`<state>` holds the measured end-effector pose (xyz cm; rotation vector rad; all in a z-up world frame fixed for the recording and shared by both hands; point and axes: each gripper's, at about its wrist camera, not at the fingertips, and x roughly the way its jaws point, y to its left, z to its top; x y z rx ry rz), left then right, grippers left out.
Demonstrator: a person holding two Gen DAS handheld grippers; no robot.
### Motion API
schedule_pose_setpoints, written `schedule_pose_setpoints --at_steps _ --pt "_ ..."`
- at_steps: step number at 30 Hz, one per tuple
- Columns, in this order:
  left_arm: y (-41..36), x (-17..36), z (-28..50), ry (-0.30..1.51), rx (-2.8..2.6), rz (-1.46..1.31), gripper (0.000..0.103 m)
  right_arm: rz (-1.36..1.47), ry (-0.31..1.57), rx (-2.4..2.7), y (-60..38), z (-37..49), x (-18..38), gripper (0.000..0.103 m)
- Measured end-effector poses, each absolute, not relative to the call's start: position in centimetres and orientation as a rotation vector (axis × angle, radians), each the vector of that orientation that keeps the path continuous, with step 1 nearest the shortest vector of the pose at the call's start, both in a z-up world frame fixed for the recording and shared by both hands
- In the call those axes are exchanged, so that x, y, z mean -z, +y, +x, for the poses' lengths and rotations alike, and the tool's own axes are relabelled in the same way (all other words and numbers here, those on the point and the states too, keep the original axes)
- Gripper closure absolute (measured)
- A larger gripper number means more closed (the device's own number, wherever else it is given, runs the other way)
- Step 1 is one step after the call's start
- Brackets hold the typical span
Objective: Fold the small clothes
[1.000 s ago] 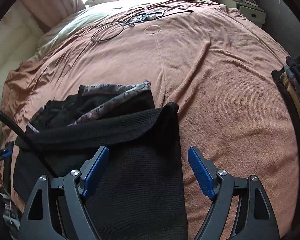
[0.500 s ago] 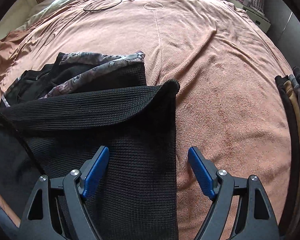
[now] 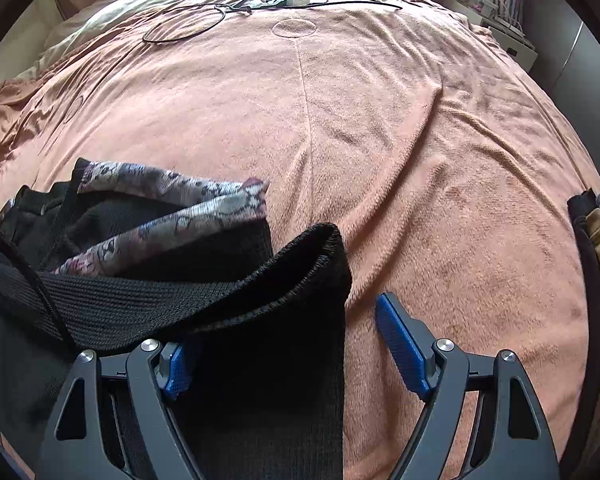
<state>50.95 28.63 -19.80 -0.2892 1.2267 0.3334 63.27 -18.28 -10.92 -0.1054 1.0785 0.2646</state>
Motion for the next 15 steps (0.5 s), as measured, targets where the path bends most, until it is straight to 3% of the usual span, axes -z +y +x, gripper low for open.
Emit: schedule_pose_setpoints --at_steps 4,8,11,15 --pt "29.4 19.6 51.8 1.205 -0.339 -0.318 0.036 -0.08 1.051 -0.257 -18.3 64.5 11.2 0.025" --pt "30.0 19.2 52.0 1.16 -0.314 -0.393 0.052 -0.029 1.032 -0.25 -18.8 65.3 11.1 0.035" --pt "30.5 19.1 51.8 1.136 -0.299 -0.442 0.054 0.015 1.015 -0.27 -19.2 65.3 10.8 0.046" --pt "30.9 19.4 51.3 1.123 -0.278 -0.49 0.059 0.023 1.021 -0.317 -19.5 64.7 10.8 0.048"
